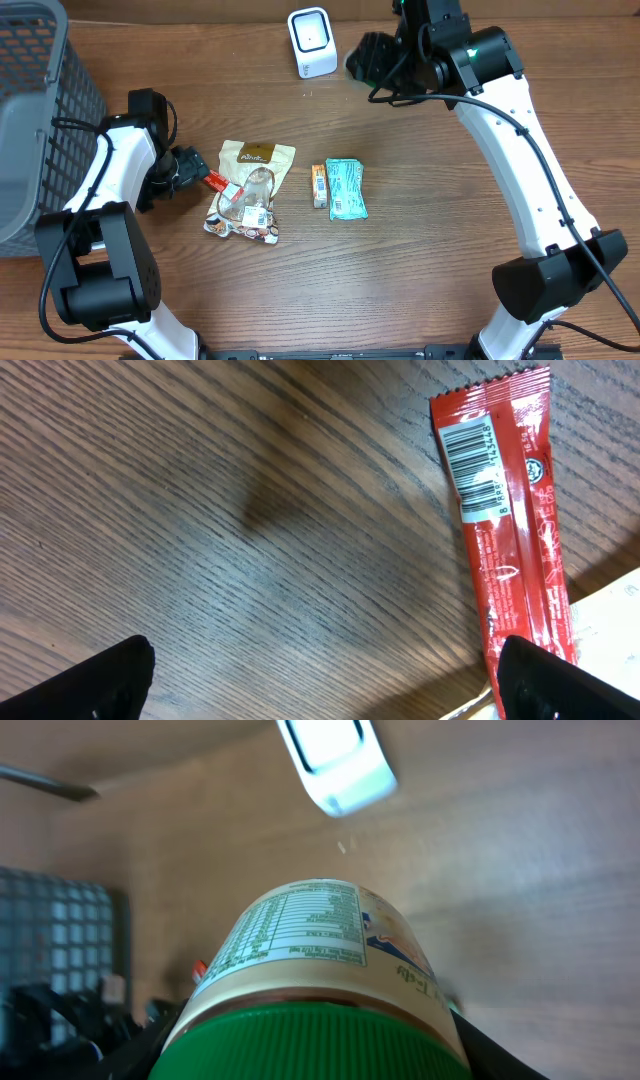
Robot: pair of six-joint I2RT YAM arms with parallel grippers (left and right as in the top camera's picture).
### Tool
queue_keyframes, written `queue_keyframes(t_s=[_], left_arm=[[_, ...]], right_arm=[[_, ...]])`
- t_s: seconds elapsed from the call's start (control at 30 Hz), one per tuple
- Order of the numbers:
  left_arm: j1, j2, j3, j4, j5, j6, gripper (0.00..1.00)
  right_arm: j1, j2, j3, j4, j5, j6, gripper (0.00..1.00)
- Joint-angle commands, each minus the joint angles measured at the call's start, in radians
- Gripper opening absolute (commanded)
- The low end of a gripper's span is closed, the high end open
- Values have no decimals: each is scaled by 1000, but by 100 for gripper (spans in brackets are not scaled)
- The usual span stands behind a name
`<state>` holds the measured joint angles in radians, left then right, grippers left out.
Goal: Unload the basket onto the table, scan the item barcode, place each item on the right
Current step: 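Lift the jar and raise it to the white scanner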
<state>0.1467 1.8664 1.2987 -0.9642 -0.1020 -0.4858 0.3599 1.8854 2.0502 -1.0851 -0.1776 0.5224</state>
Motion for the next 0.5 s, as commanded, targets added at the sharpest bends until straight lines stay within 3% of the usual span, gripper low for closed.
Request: queue_keyframes(t_s=[0.0,0.47], left_arm=[[10,-2,19,1,-20,14,100],[10,-2,19,1,-21,14,100]], right_arm=[[-1,-9,17,76,4,-7,39],[-1,36,-88,496,98,-49,38]])
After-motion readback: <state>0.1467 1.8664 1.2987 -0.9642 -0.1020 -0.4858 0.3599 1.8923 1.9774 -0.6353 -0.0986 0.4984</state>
